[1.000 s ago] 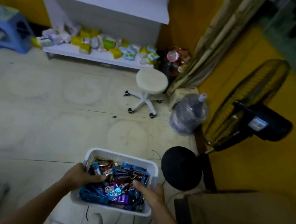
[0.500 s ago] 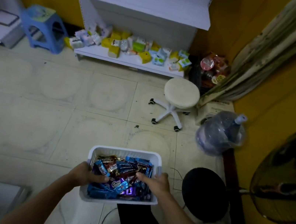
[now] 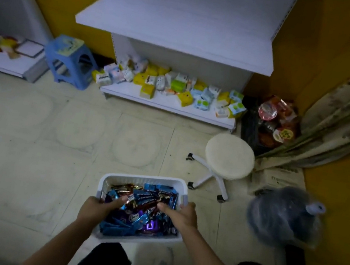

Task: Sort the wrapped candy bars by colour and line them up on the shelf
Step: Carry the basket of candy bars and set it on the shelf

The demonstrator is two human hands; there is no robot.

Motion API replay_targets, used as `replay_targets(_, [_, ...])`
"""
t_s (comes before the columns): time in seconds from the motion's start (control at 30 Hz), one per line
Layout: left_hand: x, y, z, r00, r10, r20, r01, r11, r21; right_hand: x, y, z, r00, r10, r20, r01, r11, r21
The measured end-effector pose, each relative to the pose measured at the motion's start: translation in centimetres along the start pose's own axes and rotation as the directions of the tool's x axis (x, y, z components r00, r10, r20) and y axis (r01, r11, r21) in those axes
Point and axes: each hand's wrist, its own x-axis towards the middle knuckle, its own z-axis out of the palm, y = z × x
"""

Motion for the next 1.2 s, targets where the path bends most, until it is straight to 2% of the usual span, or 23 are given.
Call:
replay_targets(0.2, [7.5, 4.4, -2.6, 1.000, 0.003, -0.024, -0.003, 1.000, -0.029, 4.6, -7.1, 2.5, 1.000, -0.021, -0.005, 0.021, 0.999, -0.049])
replay_targets(0.37, [16.9, 9.3, -4.3, 0.995, 0.001, 0.102, -0.001, 1.000, 0.002, 9.7, -14.1, 4.5, 0.996, 0.015, -0.085, -0.020, 0.998, -0.053])
replay_targets(0.5, [23.0, 14.2, -6.9, 0.980, 0.081, 0.184, -0.097, 0.992, 0.084, 12.5, -20.2, 6.4, 0.982, 0.058, -0.181, -0.061, 0.998, -0.011])
replay_targets(0.6, [26.8, 17.6, -8.9, 0.972, 0.152, 0.180, -0.176, 0.977, 0.122, 14.2, -24.5, 7.9, 0.971, 0.071, -0.229, -0.068, 0.997, 0.021])
replay_targets(0.73, [30.9, 21.8, -9.9, 0.952, 0.213, 0.221, -0.257, 0.947, 0.194, 15.7, -27.7, 8.6, 0.964, 0.110, -0.242, -0.075, 0.986, 0.147])
replay_targets(0.9, [34.6, 26.0, -8.3, 0.927, 0.193, 0.323, -0.301, 0.895, 0.330, 17.9, -29.3, 7.6, 0.954, 0.175, -0.244, -0.103, 0.954, 0.283])
replay_targets(1.07, [37.9, 30.3, -5.6, 0.902, 0.188, 0.389, -0.356, 0.834, 0.422, 21.9, -30.6, 4.7, 0.956, 0.253, -0.150, -0.152, 0.862, 0.483])
replay_targets(1.2, [40.3, 37.1, -2.6, 0.869, 0.235, 0.434, -0.436, 0.778, 0.451, 25.6, -32.5, 1.9, 0.951, 0.288, -0.109, -0.185, 0.819, 0.543])
